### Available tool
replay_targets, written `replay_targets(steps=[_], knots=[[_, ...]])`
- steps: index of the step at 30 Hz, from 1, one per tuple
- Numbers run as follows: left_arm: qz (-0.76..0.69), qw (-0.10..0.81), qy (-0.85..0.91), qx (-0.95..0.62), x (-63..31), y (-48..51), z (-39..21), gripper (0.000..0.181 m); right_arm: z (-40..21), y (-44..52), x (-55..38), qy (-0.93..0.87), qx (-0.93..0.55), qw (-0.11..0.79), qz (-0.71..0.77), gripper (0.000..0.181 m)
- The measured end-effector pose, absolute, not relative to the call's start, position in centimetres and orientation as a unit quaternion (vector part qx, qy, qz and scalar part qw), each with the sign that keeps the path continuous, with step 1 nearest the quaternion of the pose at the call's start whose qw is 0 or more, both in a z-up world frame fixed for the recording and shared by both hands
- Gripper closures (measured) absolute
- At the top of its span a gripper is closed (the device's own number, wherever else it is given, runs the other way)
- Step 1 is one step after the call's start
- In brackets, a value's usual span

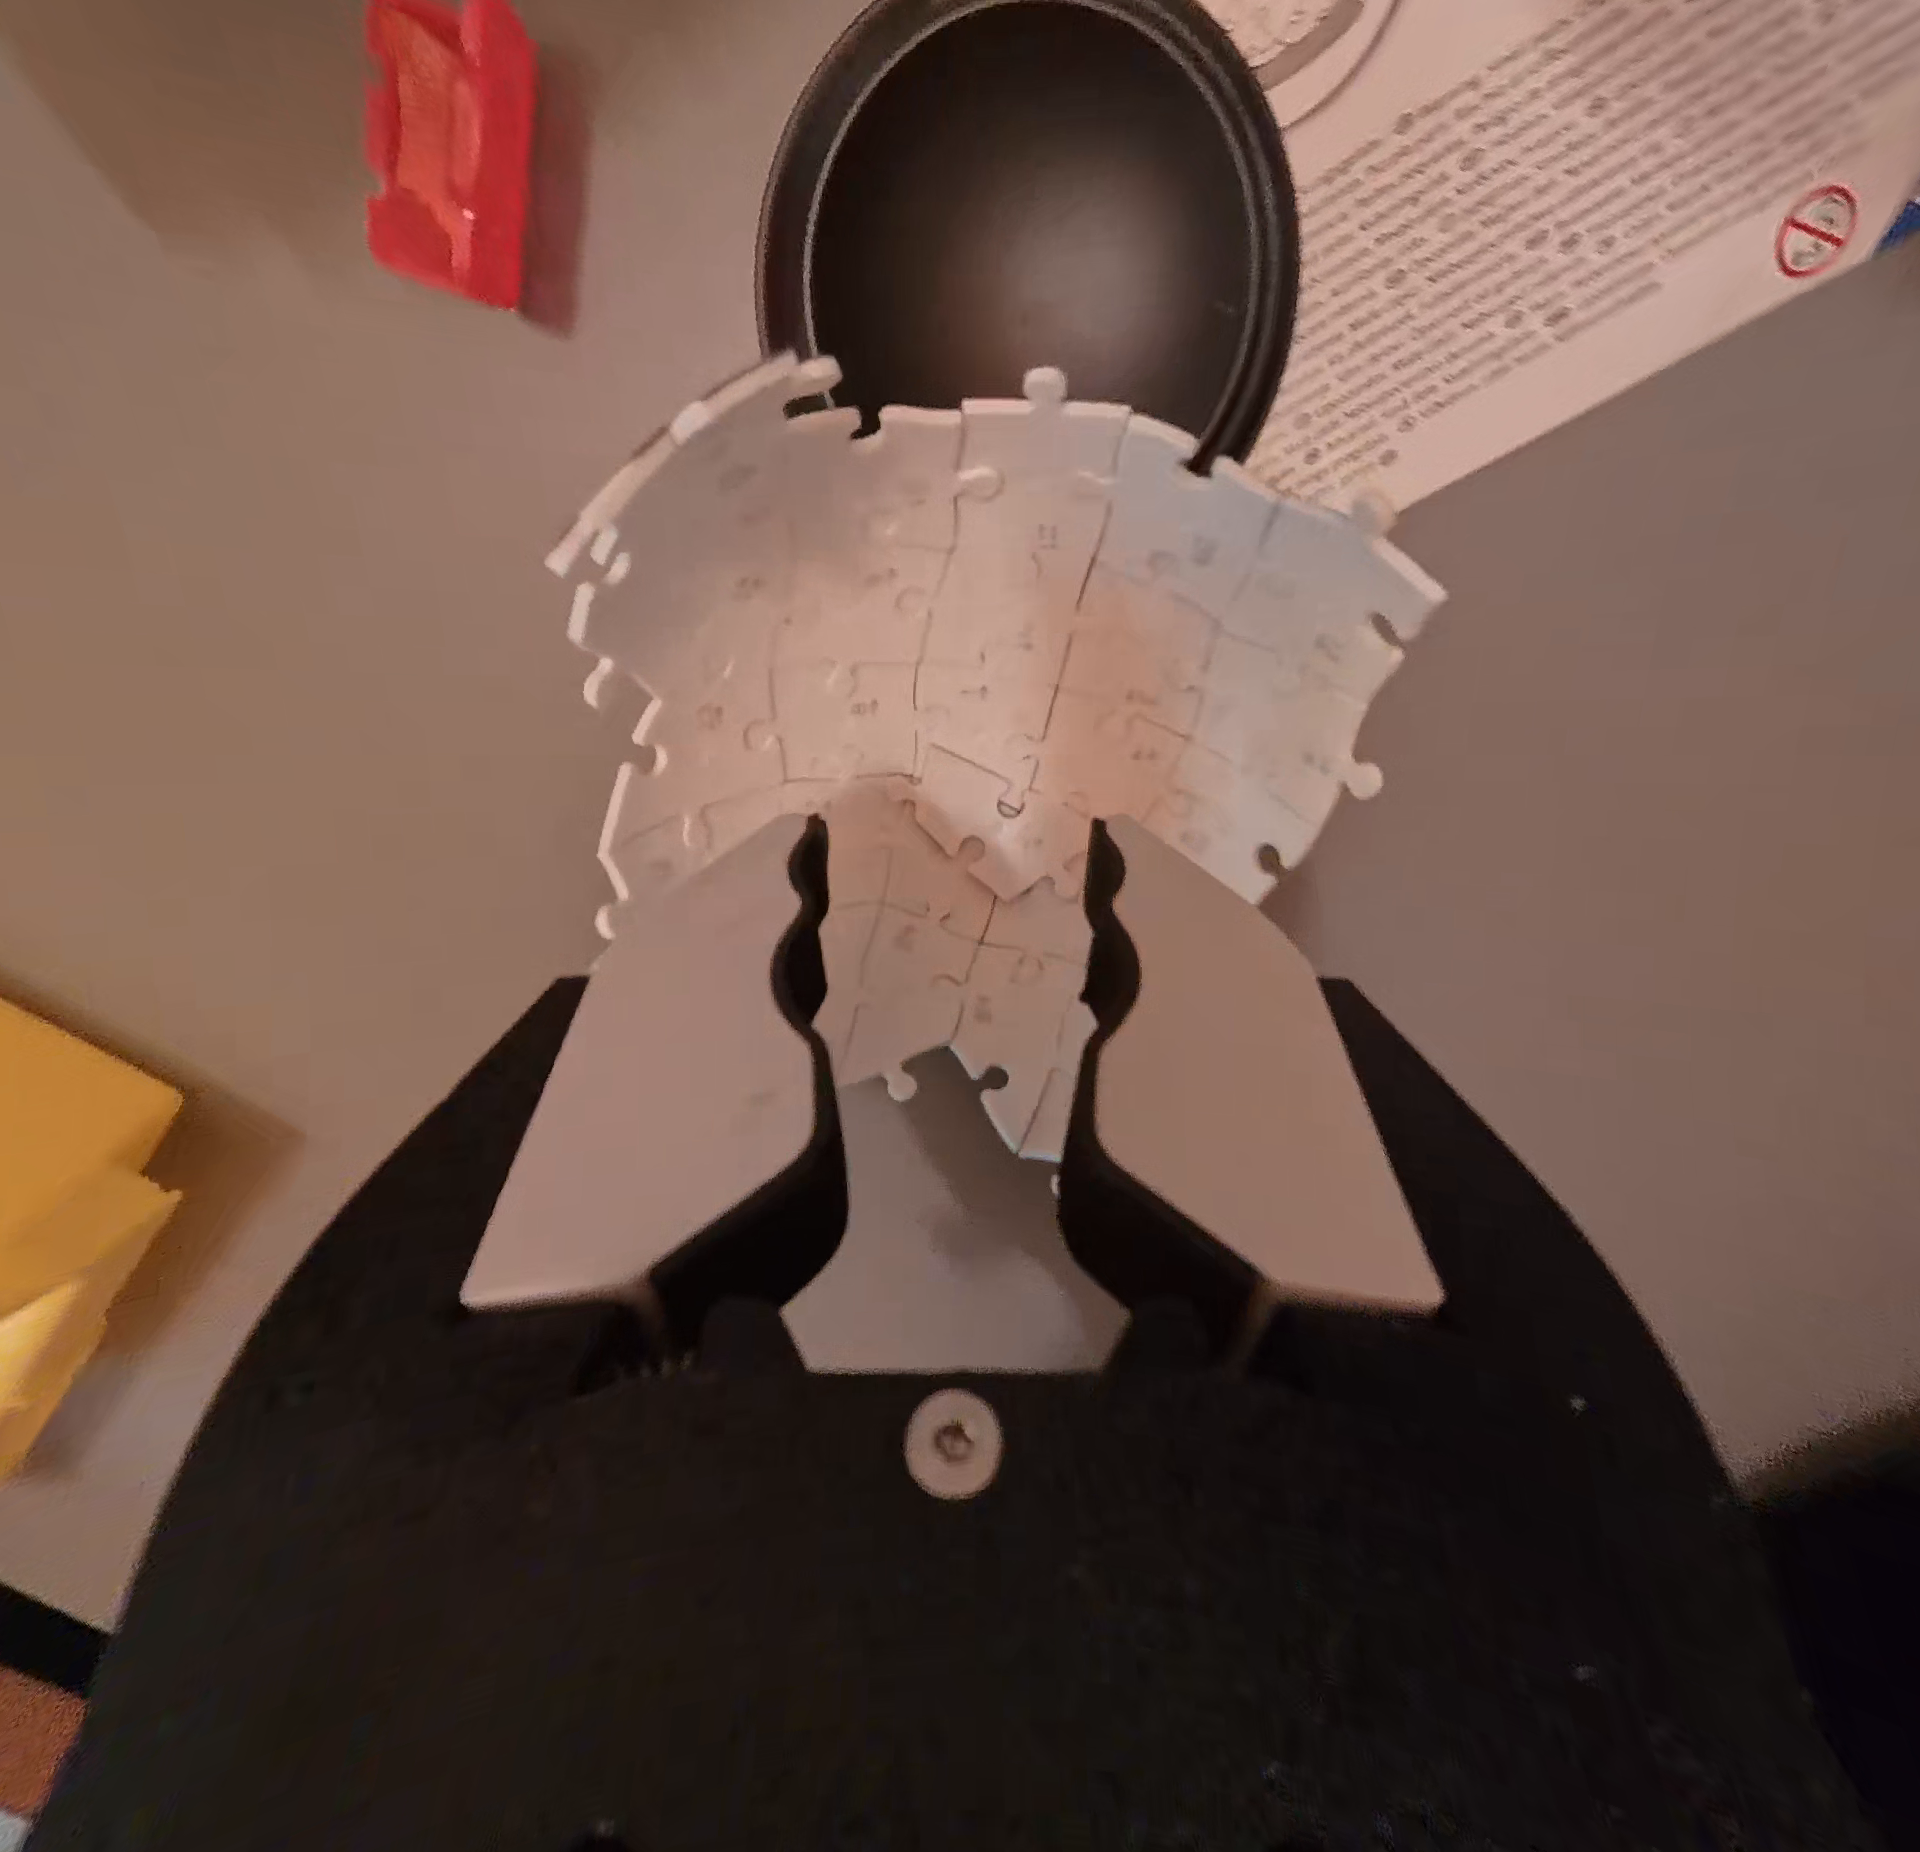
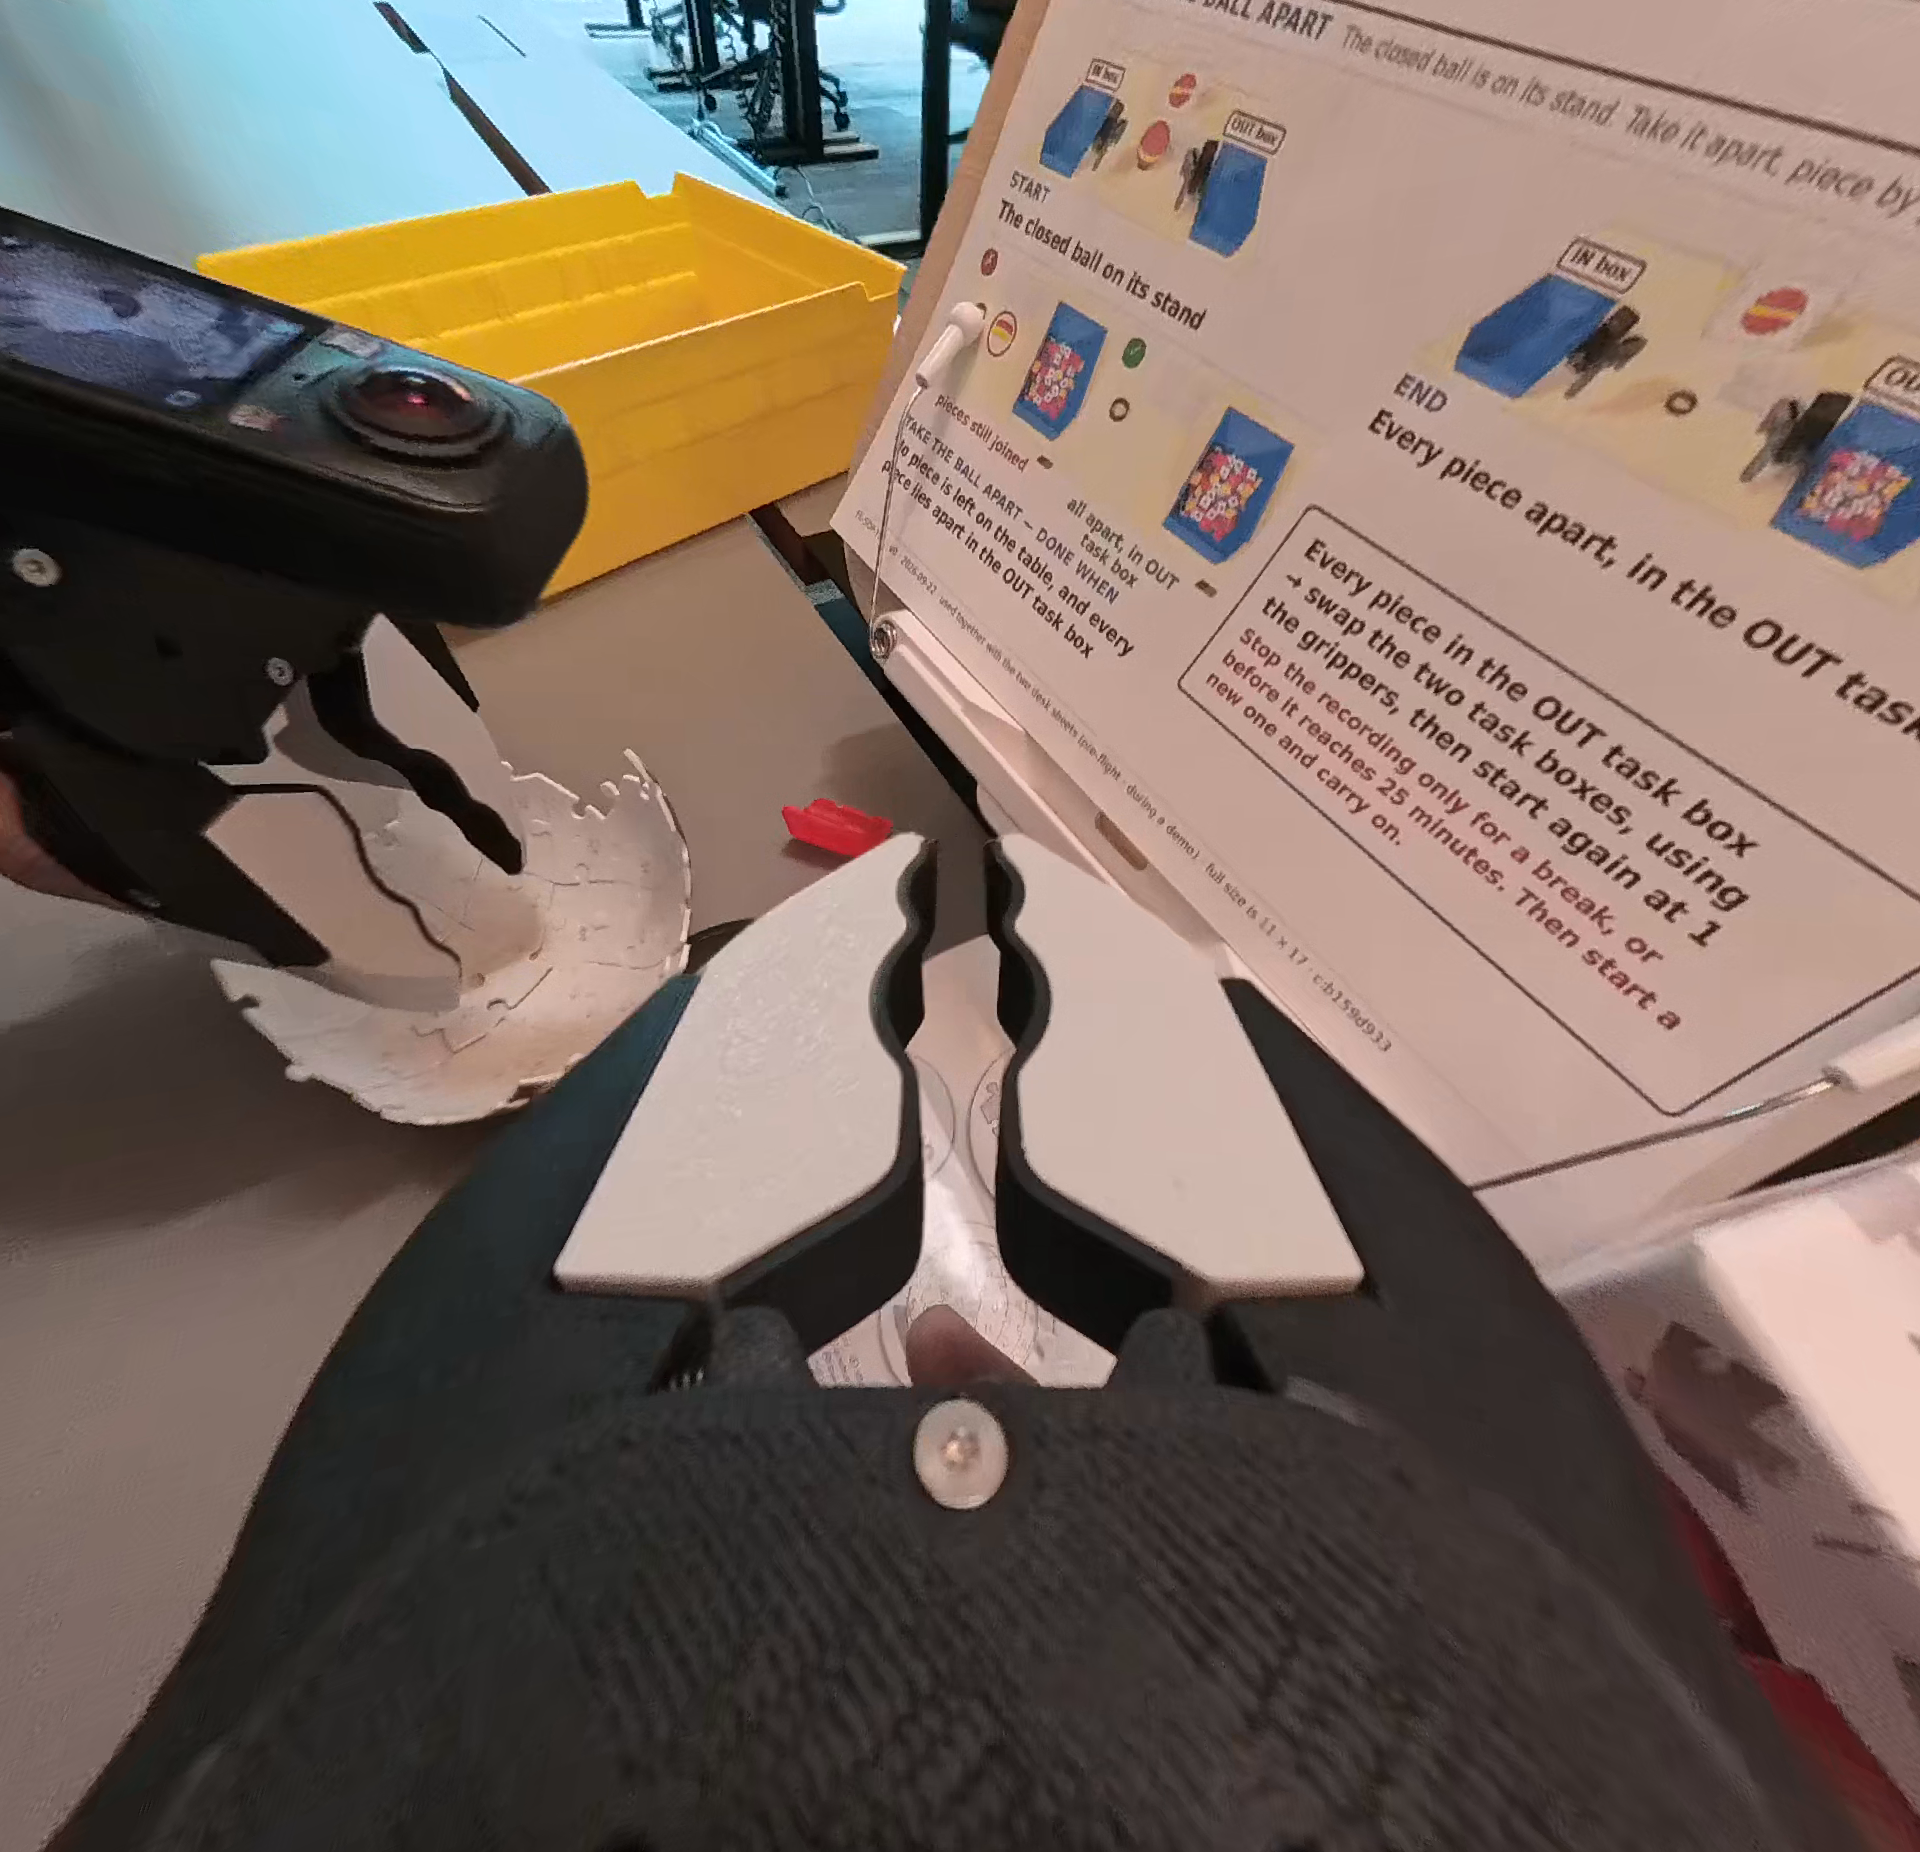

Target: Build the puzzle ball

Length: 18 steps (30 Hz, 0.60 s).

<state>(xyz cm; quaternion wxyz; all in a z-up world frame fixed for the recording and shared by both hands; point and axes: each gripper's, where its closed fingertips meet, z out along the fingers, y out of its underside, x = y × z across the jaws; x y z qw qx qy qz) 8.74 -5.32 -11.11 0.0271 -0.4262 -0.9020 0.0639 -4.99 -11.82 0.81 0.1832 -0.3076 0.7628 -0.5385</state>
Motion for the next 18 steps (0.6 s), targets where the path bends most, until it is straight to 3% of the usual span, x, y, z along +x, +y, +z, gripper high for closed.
replay_targets(steps=[18], knots=[[0.006, -0.054, -0.944, -0.325, 9.8, -5.5, -13.6, 0.143, 2.2, -10.8, -6.7, 0.75, -0.295, 0.231, -0.545, 0.164]])
